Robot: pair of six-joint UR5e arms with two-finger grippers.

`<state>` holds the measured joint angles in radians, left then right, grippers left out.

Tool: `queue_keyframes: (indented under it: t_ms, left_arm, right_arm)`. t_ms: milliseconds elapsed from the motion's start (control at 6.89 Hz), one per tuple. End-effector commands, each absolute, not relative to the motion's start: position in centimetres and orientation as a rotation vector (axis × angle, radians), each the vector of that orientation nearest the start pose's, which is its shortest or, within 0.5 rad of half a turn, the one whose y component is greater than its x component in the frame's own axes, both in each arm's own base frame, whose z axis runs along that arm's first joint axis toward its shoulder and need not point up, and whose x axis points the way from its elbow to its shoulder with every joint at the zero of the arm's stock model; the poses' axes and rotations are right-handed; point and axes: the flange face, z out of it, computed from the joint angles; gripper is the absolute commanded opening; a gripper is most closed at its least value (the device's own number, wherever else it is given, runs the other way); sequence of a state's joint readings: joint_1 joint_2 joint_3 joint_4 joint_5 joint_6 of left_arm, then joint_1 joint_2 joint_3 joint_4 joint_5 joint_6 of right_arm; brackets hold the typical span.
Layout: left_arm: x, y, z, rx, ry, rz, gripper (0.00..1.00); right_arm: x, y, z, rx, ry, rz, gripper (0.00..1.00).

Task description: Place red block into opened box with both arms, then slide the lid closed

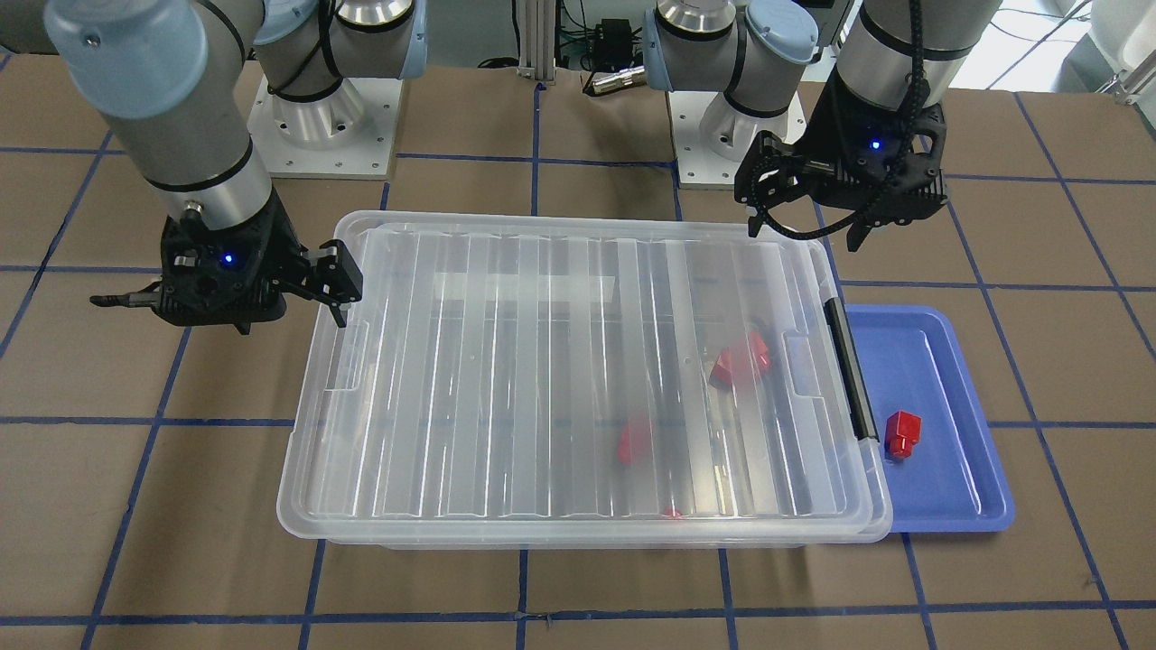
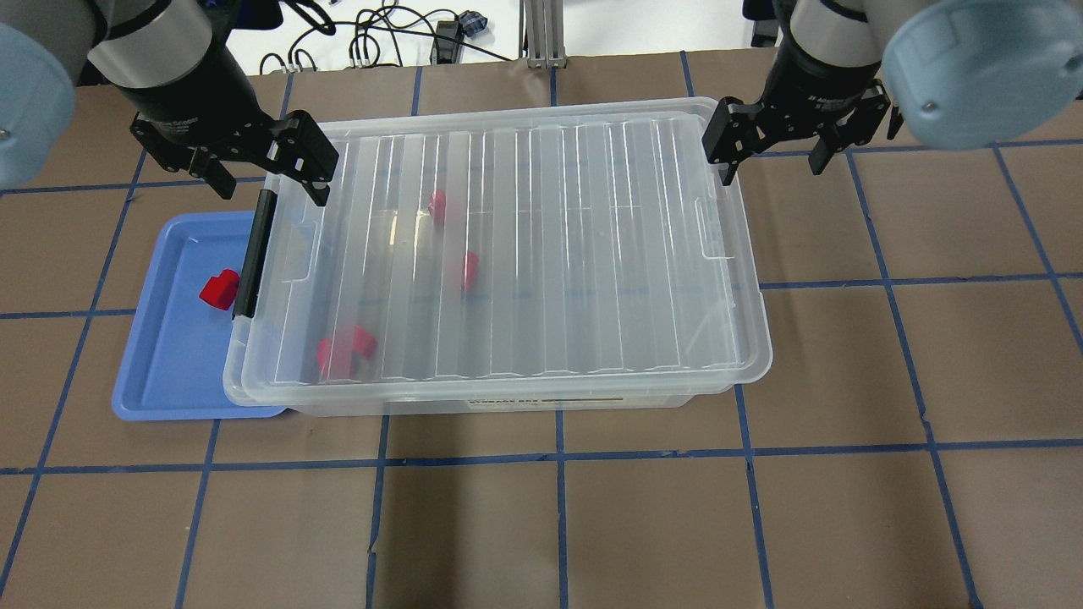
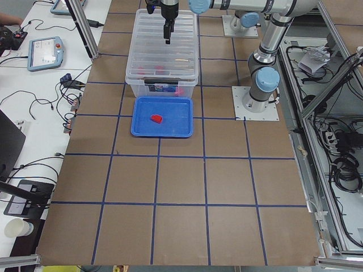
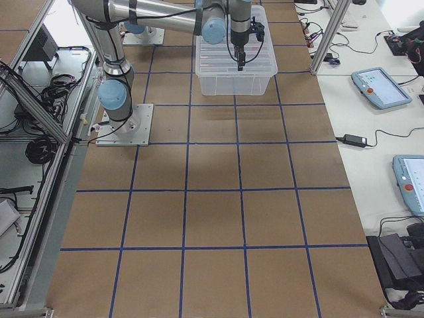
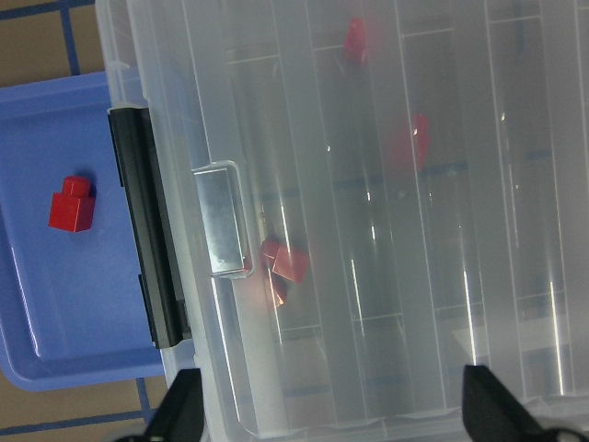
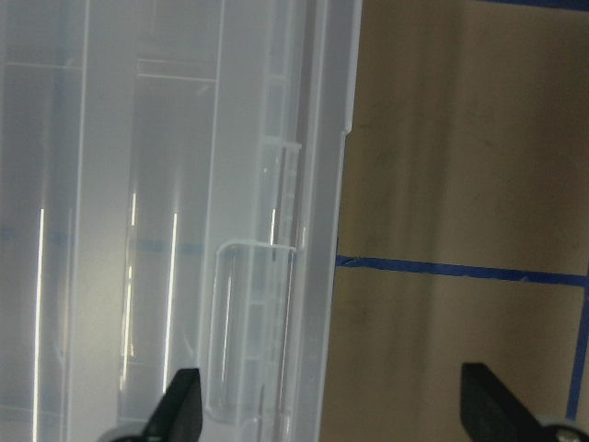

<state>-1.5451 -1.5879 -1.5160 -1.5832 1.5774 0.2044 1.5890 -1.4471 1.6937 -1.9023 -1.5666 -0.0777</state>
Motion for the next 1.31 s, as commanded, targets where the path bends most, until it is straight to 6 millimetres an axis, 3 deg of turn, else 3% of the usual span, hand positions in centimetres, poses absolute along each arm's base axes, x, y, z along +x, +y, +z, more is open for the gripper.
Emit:
queue_keyframes:
  t_ms: [0, 145, 290, 435, 725, 870, 1015, 1160]
  left_arm:
    - [-7.3, -52.2, 49.9, 0.296, 3.123, -0.023, 1.0]
    - [-2.1, -52.9, 48.6, 0.361, 3.127, 0.014, 1.0]
    - [1.9, -53.8, 46.6, 0.401, 3.141, 0.054, 1.0]
    - [4.7, -55.4, 44.6, 0.506, 3.123, 0.047, 1.0]
    - [11.9, -58.4, 39.1, 0.715, 3.088, 0.03, 1.0]
    - [14.9, -59.5, 35.2, 0.813, 3.118, 0.048, 1.0]
    - [16.5, -60.0, 32.2, 0.819, 3.161, 0.06, 1.0]
    - [16.8, -60.5, 28.6, 0.822, 3.163, 0.053, 1.0]
  right_arm:
    - [13.8, -54.3, 36.5, -0.147, 3.133, -0.171, 1.0]
    - [13.4, -54.3, 35.7, -0.173, 3.135, -0.15, 1.0]
    - [13.3, -54.3, 35.3, -0.174, 3.134, -0.147, 1.0]
    - [12.9, -55.1, 34.3, -0.166, 3.136, -0.142, 1.0]
    - [10.9, -55.4, 34.1, -0.166, 3.185, -0.128, 1.0]
    - [10.2, -55.5, 34.1, -0.188, 3.19, -0.126, 1.0]
    - [9.0, -55.7, 34.1, -0.207, 3.198, -0.12, 1.0]
    - [7.4, -55.9, 34.3, -0.22, 3.206, -0.12, 1.0]
